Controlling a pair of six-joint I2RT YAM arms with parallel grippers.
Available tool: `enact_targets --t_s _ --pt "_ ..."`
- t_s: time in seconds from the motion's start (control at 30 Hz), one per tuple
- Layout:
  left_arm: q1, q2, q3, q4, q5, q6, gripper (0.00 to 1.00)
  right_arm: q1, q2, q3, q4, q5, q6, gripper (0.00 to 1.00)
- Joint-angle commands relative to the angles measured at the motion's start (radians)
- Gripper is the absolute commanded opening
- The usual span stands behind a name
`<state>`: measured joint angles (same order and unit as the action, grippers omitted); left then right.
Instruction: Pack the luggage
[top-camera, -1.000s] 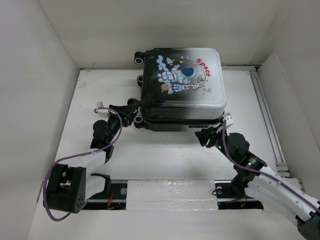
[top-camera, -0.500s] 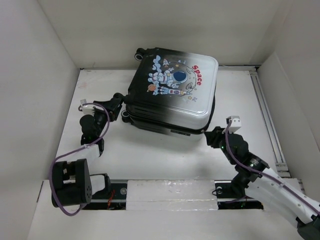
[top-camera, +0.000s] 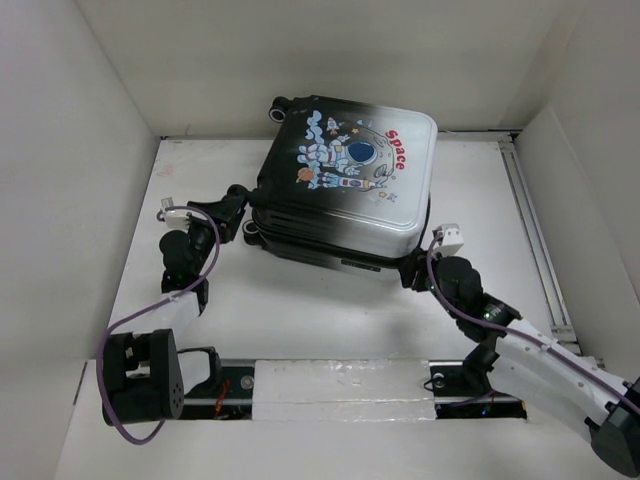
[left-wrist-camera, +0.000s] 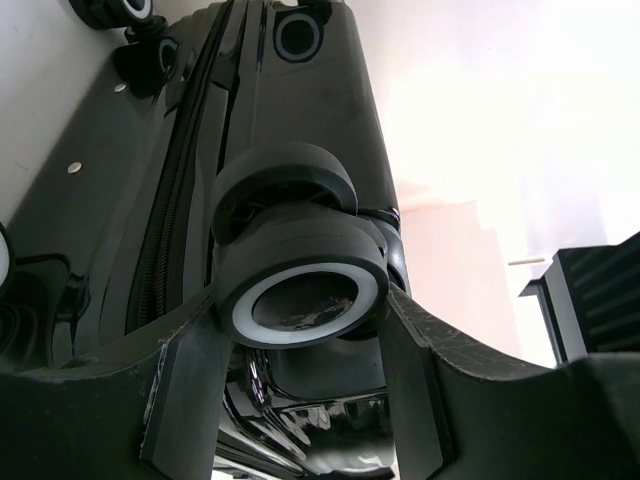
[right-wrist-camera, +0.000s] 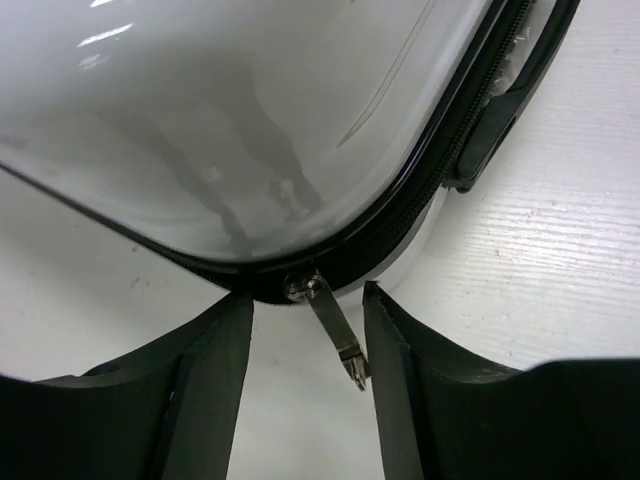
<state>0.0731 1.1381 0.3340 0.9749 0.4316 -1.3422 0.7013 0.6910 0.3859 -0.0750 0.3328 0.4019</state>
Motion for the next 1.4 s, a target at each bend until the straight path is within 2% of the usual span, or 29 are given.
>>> enact_targets --t_s 0.0,0.07,0.17,0.2,0.23,0.27,0.33,0.4,0.47,0.53,0.57,0.63,0.77,0.8,0.97,1.07,1.13,1.23,1.27,1.37 --pt "-0.013 -0.061 0.028 0.116 0.032 0.021 0.00 -0.040 0.050 0.007 0.130 -0.027 -0.040 0.53" --pt "-0.013 -0.061 0.019 0.116 0.032 0.021 0.00 -0.078 0.079 0.007 0.156 -0.106 -0.050 0.41" --pt "-0.013 -0.061 0.010 0.116 0.041 0.031 0.00 -0.088 0.119 0.007 0.165 -0.144 -0.040 0.39" --pt "-0.013 -0.070 0.010 0.107 0.041 0.031 0.00 -0.088 0.119 -0.004 0.165 -0.144 -0.040 0.43" --pt "-0.013 -0.070 0.010 0.107 0.041 0.031 0.00 -0.088 0.119 -0.015 0.165 -0.144 -0.031 0.52" --pt "-0.013 -0.070 0.010 0.107 0.041 0.041 0.00 -0.097 0.105 -0.025 0.165 -0.135 -0.022 0.57" --pt "-0.013 -0.061 0.010 0.107 0.041 0.041 0.00 -0.097 0.076 -0.047 0.176 -0.149 -0.021 0.60" --pt "-0.013 -0.061 0.010 0.107 0.041 0.041 0.00 -0.124 0.067 -0.047 0.185 -0.191 -0.021 0.53" --pt "-0.013 -0.052 0.019 0.107 0.041 0.041 0.00 -0.134 0.067 -0.047 0.185 -0.237 -0.021 0.35" --pt "-0.013 -0.041 0.028 0.107 0.032 0.041 0.00 -0.160 0.067 -0.070 0.185 -0.299 -0.021 0.35" --pt "-0.013 -0.041 0.028 0.117 0.032 0.041 0.00 -0.160 0.042 -0.079 0.198 -0.316 -0.021 0.27" --pt "-0.013 -0.041 0.028 0.131 0.032 0.041 0.00 -0.160 0.018 -0.100 0.227 -0.325 -0.021 0.16" --pt "-0.013 -0.032 0.019 0.131 0.032 0.041 0.00 -0.160 -0.005 -0.119 0.236 -0.314 -0.021 0.13" --pt "-0.013 -0.032 0.019 0.131 0.032 0.041 0.00 -0.160 0.014 -0.119 0.236 -0.314 -0.021 0.00" --pt "-0.013 -0.032 0.019 0.131 0.050 0.041 0.00 -0.169 0.024 -0.101 0.236 -0.395 -0.021 0.00" --pt "-0.064 -0.054 0.008 0.119 0.027 0.066 0.00 -0.106 -0.033 -0.039 0.118 -0.371 -0.064 0.00" --pt "-0.123 -0.064 0.017 0.104 -0.008 0.090 0.00 -0.001 -0.033 0.011 0.069 -0.283 -0.074 0.00" --pt "-0.206 -0.075 0.028 0.076 -0.056 0.103 0.00 0.139 0.111 0.082 0.040 -0.146 -0.074 0.00" --pt "-0.225 -0.075 0.028 0.076 -0.065 0.115 0.00 0.174 0.224 0.112 0.014 -0.091 -0.060 0.00" --pt "-0.262 -0.075 0.028 0.076 -0.076 0.115 0.00 0.273 0.359 0.206 -0.009 0.035 -0.051 0.00"
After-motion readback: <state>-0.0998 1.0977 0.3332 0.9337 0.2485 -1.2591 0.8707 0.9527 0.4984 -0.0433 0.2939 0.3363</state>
